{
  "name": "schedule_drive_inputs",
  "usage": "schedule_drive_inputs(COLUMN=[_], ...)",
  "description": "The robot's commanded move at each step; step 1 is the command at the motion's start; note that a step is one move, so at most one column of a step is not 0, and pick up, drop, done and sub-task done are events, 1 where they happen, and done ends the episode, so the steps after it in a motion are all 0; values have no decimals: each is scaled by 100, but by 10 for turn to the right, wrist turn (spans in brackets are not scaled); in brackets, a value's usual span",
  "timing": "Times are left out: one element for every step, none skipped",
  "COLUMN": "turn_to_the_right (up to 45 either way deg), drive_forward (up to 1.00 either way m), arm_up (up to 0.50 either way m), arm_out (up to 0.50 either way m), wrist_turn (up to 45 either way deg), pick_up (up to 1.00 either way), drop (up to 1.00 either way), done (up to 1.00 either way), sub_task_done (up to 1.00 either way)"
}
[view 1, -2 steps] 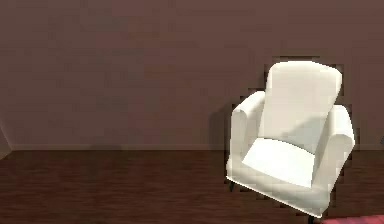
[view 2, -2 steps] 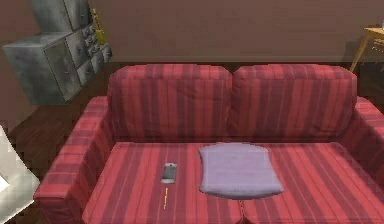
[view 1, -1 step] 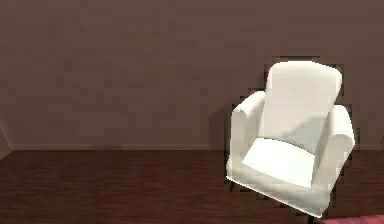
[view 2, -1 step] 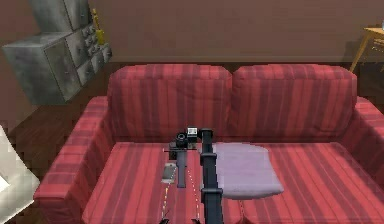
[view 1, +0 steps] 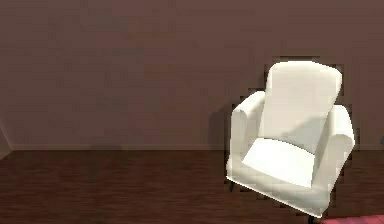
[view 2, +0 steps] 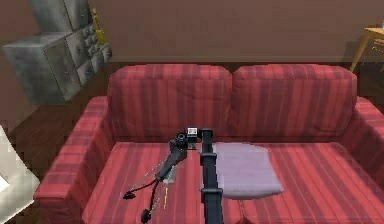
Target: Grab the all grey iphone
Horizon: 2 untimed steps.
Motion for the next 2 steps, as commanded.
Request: schedule_drive_inputs(turn_to_the_right=[0,0], drive_forward=[0,0], arm_up=[0,0], arm_out=[0,0], wrist_turn=[450,450], pick_up=[0,0], drop=[0,0], done=[0,0], sub_task_done=[0,0])
